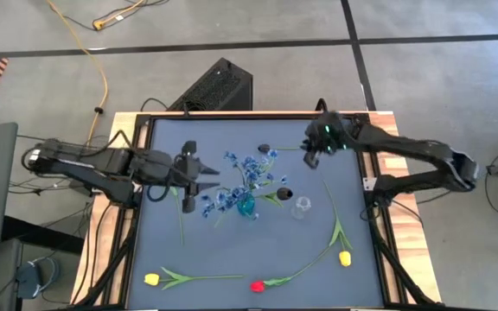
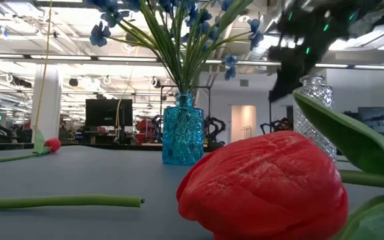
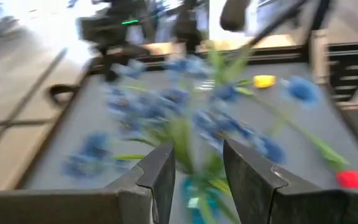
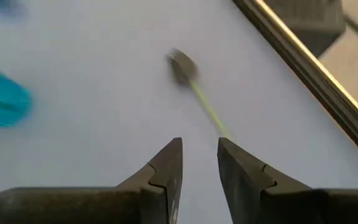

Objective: Sort flowers into vase by color
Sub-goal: Put the black flower into the blue flower vase

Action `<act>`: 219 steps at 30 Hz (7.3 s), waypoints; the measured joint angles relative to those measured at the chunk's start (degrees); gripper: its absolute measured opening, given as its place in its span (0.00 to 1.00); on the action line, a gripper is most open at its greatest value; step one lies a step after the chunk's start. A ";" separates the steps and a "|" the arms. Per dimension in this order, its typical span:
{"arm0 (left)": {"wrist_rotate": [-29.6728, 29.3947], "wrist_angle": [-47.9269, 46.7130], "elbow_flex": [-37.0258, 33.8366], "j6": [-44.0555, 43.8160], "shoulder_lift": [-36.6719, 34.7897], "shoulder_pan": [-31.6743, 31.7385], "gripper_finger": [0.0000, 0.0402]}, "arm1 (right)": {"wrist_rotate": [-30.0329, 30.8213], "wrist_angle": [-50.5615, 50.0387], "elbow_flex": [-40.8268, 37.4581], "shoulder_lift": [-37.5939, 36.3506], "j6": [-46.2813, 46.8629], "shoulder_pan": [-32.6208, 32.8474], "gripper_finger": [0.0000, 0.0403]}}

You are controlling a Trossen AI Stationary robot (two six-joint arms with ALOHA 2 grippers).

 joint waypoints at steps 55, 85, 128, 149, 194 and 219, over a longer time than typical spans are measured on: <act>22.98 40.17 -41.17 7.17 -5.93 -3.11 0.31 | -4.84 3.39 8.74 2.14 -3.63 -3.25 0.05; 24.43 49.95 -33.56 12.52 -17.53 -12.14 0.31 | 7.80 22.82 8.81 -8.66 8.01 57.01 0.05; 1.98 49.81 -3.81 14.05 18.46 -10.65 0.31 | 23.58 60.71 8.85 18.44 -7.96 55.88 0.05; 6.66 49.20 -3.81 11.50 17.89 -8.38 0.00 | 23.53 59.16 8.85 17.77 -8.61 55.98 0.25; 13.14 27.51 -8.71 -2.30 -2.33 10.34 0.00 | 23.64 21.94 8.85 4.76 11.12 64.51 0.55; 15.68 33.51 -9.10 -2.50 2.70 11.86 0.00 | 23.64 19.40 8.85 2.48 10.99 64.58 0.55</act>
